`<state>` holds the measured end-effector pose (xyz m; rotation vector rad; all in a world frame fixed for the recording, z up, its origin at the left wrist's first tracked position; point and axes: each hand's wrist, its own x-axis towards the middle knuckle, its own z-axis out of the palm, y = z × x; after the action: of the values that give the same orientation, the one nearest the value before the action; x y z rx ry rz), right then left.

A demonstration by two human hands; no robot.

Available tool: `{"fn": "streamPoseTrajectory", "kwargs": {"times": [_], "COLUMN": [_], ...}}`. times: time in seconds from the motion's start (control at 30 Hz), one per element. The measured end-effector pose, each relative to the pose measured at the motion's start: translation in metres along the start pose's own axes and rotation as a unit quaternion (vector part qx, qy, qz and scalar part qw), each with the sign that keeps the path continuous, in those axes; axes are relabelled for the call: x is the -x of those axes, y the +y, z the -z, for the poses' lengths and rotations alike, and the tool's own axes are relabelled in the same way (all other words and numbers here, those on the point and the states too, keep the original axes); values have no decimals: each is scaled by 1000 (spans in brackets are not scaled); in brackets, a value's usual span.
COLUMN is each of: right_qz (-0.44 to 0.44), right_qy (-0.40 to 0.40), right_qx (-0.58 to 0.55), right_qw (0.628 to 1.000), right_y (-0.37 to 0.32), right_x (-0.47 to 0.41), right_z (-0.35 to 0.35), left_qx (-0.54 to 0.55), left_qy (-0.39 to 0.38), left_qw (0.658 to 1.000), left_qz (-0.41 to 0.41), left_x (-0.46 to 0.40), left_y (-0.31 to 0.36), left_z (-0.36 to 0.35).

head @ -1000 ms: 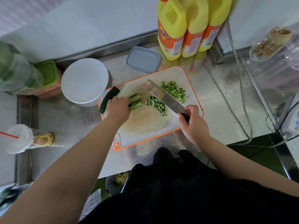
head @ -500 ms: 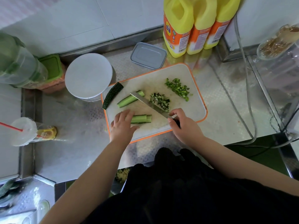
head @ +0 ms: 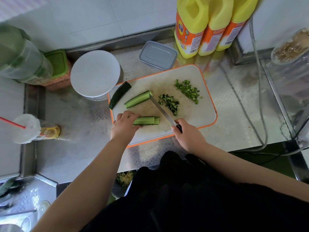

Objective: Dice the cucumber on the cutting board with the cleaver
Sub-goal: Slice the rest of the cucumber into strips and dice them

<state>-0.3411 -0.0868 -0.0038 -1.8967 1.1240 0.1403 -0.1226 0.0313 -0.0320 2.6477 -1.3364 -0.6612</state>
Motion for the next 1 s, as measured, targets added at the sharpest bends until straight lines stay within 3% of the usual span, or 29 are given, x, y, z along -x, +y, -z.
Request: {"fn": "streamPoseTrajectory", "kwargs": {"times": [0.73,1.0], "right_qz": [27,29], "right_qy": [-46,-40], "right_qx": [53,59], "right_qw": [997,997], "right_y": [-12,-9], "right_x": [8,6], "right_z": [-9,-9], "left_qx": [11,-22], "left_qy": [23,20], "left_qw": [999,999], "left_qz": [25,-26], "left_x": [15,11], "left_y": [12,1], "left_z": [-9,-8]}}
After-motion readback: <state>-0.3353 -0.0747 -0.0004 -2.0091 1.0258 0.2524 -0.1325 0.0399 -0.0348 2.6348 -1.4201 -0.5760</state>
